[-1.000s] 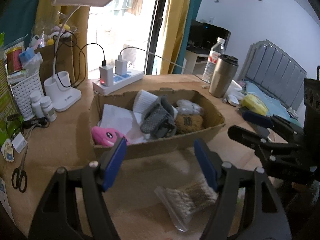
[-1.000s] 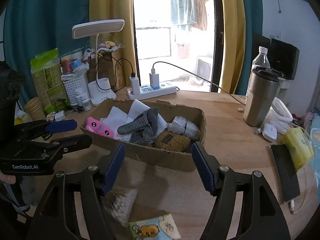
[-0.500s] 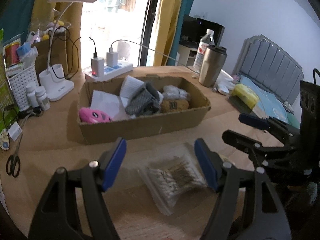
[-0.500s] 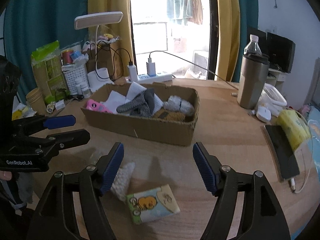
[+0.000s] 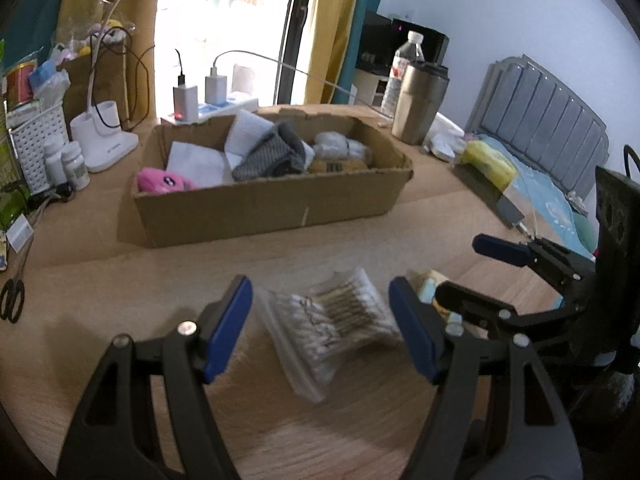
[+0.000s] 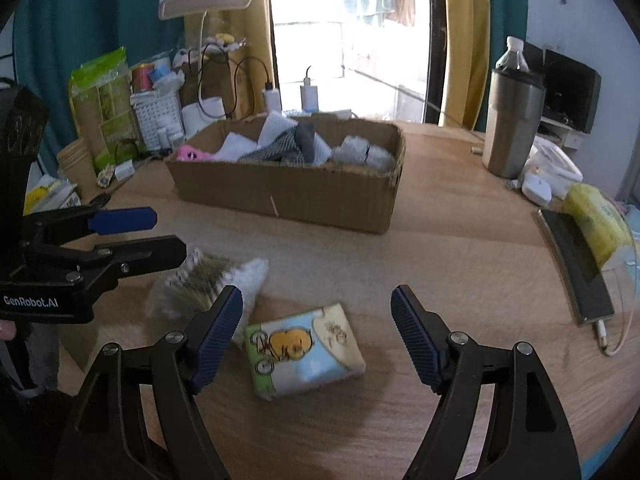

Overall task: Organize soft objects
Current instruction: 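Move both grippers back to the cotton swab bag and tissue pack, then grasp the duck tissue pack with the right gripper while the left grasps the cotton swab bag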

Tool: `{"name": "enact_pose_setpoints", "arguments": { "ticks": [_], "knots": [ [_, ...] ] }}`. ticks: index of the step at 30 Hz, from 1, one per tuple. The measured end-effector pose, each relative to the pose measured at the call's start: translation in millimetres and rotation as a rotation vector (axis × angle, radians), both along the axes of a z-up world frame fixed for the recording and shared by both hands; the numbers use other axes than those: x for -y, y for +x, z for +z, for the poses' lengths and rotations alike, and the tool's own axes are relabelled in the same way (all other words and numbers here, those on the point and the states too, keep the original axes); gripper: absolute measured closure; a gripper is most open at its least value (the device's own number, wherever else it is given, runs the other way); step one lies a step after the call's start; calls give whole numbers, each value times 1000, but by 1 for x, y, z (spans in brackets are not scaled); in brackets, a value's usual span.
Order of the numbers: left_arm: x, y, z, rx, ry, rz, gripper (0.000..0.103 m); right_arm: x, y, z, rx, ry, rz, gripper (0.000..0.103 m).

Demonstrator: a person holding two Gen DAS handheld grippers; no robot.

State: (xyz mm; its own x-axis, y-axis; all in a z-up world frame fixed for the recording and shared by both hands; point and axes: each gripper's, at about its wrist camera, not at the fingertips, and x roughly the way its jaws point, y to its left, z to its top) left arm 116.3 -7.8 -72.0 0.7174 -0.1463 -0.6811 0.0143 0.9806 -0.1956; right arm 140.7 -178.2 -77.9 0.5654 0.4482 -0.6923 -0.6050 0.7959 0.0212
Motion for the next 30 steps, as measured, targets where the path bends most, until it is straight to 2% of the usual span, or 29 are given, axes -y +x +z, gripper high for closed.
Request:
{"name": "enact_pose_setpoints", "arguments": {
  "ticks": [9,19,24,26,28,30],
  "knots": [
    [8,7,-14,-45,3,3,31,-6,-4,-20,-29,-57,61,23],
    [21,16,-29,-102,25,3,30,-2,8,-32,-45,-75,43,23],
    [31,23,-34,-117,42,-18,18,8,14,-35,-57,-68,4,23],
    [32,25,-35,-123,39,-26,18,11,16,-35,-61,-56,-9,26],
    [33,29,-36,-128,43,-24,18,13,16,-35,-67,-49,-8,33],
    [34,32,-38,-136,43,-17,18,13,16,-35,-66,-51,-3,33]
  ]
}}
